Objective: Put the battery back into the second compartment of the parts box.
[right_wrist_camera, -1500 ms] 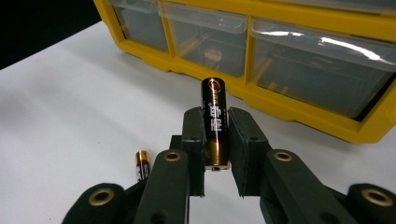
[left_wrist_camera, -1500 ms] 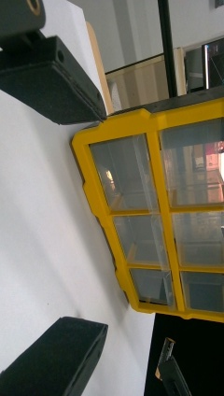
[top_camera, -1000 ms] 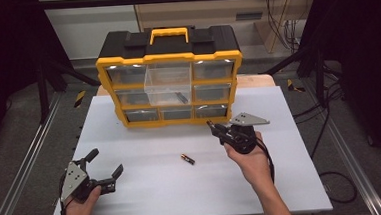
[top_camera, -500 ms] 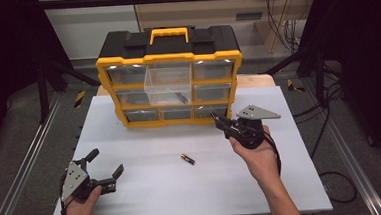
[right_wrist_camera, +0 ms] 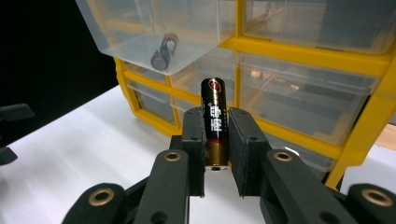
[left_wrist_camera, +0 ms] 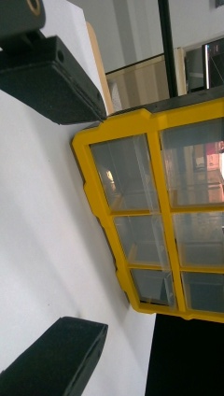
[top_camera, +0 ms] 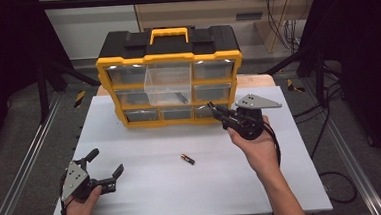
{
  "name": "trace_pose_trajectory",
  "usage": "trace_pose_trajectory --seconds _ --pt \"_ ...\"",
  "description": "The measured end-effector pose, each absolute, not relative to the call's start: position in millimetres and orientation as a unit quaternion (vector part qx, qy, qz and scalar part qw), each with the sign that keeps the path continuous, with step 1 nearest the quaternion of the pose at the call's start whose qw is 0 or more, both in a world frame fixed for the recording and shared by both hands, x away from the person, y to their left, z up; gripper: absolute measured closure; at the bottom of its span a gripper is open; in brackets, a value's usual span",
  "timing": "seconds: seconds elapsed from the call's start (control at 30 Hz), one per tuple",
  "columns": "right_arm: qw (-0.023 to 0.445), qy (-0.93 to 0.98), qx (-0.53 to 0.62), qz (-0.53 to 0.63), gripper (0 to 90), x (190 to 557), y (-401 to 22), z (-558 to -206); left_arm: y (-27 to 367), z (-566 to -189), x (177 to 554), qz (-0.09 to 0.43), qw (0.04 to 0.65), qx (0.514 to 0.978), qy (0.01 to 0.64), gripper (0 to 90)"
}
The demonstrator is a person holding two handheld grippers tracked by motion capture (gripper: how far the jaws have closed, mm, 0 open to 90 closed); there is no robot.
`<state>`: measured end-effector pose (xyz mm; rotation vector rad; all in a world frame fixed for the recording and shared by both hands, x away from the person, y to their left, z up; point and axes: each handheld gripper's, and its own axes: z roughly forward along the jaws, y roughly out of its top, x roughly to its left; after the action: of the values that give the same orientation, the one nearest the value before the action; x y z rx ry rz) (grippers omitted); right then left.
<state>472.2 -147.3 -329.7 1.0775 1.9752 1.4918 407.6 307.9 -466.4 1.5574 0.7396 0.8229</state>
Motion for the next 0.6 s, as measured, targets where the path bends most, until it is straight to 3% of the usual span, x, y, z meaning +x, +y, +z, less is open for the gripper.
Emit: trace_pose_trajectory --seconds 0.6 --pt "0.22 0.705 0.381 0.556 77.0 475 -142 -309 309 -466 408 0.353 0.578 0.664 0.317 0.7"
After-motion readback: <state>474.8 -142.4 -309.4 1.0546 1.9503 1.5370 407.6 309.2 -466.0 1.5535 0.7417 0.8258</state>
